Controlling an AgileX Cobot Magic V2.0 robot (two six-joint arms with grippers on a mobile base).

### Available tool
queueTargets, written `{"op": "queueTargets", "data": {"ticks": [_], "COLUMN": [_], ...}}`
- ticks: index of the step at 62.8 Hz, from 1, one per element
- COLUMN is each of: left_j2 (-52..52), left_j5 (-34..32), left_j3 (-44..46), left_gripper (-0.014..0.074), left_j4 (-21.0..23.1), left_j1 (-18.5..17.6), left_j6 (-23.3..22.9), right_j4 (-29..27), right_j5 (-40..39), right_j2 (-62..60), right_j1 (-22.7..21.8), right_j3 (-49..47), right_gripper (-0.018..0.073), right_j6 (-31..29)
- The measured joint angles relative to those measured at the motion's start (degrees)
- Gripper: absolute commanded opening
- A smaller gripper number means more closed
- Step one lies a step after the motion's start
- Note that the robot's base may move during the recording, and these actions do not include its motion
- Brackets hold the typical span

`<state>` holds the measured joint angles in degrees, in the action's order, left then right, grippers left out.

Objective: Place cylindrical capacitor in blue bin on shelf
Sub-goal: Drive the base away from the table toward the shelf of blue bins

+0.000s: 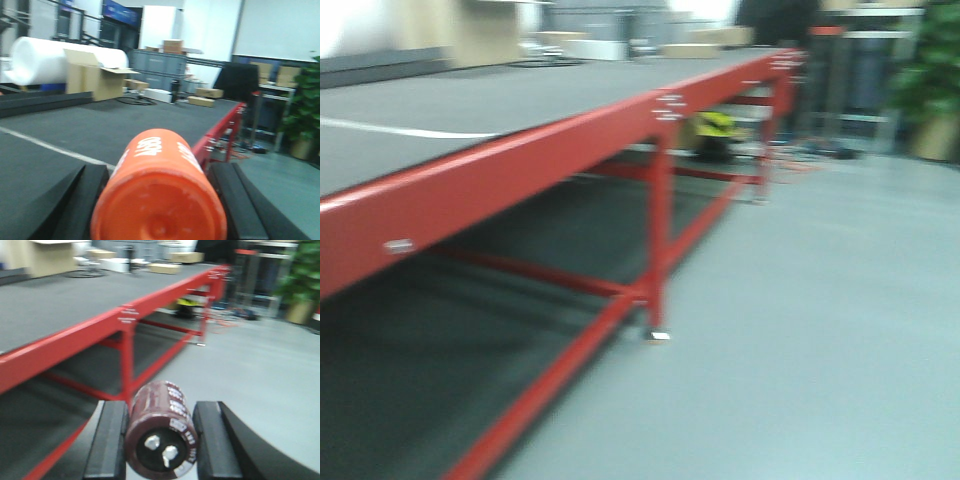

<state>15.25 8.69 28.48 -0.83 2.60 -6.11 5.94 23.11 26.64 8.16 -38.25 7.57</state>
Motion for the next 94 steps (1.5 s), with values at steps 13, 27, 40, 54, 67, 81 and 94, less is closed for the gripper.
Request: {"op": "queueTargets", "data": {"ticks": [13,27,40,54,67,81,94], "left_j2": [0.0,0.0,0.0,0.0,0.0,0.0,0.0], "left_j5": [0.0,0.0,0.0,0.0,0.0,0.0,0.0], "left_j3": [0.0,0.0,0.0,0.0,0.0,0.0,0.0], "left_gripper": [-0.0111,-0.0111,-0.0111,-0.0111,-0.0111,-0.0111,-0.0111], "left_j4": [0.0,0.0,0.0,0.0,0.0,0.0,0.0], "left_j1": [0.0,0.0,0.0,0.0,0.0,0.0,0.0], "left_j6": [0.0,0.0,0.0,0.0,0.0,0.0,0.0], "right_j4": [0.0,0.0,0.0,0.0,0.0,0.0,0.0], "right_j5": [0.0,0.0,0.0,0.0,0.0,0.0,0.0], "right_j2": [0.0,0.0,0.0,0.0,0.0,0.0,0.0], "right_j1": [0.0,0.0,0.0,0.0,0.0,0.0,0.0], "right_j3": [0.0,0.0,0.0,0.0,0.0,0.0,0.0], "right_gripper": [-0.0162,-0.0162,-0.0162,-0.0162,-0.0162,-0.0162,-0.0162], "right_j6": [0.0,0.0,0.0,0.0,0.0,0.0,0.0]}}
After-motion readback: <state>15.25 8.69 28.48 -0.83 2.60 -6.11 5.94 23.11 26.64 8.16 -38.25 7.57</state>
